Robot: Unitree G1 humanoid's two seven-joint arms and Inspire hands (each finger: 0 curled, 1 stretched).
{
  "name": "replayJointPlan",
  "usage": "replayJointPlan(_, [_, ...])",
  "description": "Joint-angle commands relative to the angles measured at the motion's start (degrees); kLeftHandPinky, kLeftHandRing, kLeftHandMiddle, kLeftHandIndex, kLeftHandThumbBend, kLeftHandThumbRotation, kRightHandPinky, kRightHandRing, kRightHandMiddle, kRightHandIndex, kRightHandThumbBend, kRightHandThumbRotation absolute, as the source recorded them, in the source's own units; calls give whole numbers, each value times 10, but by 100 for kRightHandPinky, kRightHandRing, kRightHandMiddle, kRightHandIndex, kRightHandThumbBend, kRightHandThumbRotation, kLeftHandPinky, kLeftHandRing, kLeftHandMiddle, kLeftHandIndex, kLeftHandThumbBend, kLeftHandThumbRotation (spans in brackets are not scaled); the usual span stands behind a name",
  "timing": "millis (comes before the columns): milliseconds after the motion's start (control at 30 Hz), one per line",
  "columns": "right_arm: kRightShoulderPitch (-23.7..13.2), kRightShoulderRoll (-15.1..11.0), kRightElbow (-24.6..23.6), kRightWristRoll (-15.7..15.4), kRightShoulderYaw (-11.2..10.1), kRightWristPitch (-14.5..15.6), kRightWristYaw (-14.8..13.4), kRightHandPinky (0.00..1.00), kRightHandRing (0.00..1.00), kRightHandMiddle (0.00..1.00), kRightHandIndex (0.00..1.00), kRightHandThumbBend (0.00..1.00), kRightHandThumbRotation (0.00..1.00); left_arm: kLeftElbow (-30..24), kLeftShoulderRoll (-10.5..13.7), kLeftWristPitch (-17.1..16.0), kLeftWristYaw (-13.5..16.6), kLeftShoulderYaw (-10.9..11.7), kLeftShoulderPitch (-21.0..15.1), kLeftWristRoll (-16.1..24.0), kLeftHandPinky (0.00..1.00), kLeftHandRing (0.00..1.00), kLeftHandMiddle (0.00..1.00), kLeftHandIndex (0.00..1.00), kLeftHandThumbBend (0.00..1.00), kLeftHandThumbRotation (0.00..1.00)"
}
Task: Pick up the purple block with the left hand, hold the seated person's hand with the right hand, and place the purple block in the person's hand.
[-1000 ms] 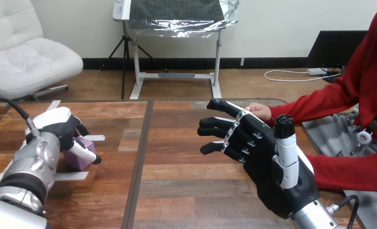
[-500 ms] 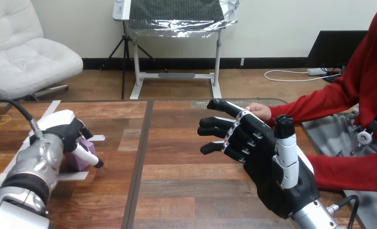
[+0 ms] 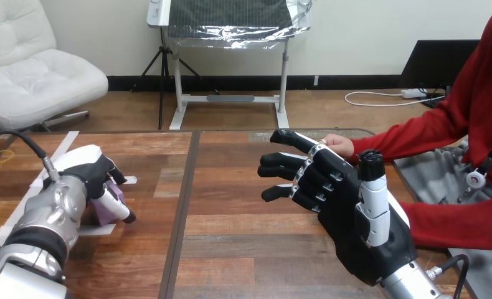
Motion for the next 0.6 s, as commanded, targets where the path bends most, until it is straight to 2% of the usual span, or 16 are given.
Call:
replayJointPlan(0, [-21, 2, -35, 10, -3, -17, 3, 62, 76, 74, 82, 79, 100, -13, 3, -3, -1, 0, -14, -6, 49, 69, 78, 71, 83, 7])
replayJointPlan(567, [-23, 1, -35, 6, -3, -21, 2, 62, 75, 74, 81, 80, 100, -12, 0, 7, -7, -2, -16, -4, 48, 68, 79, 71, 83, 3])
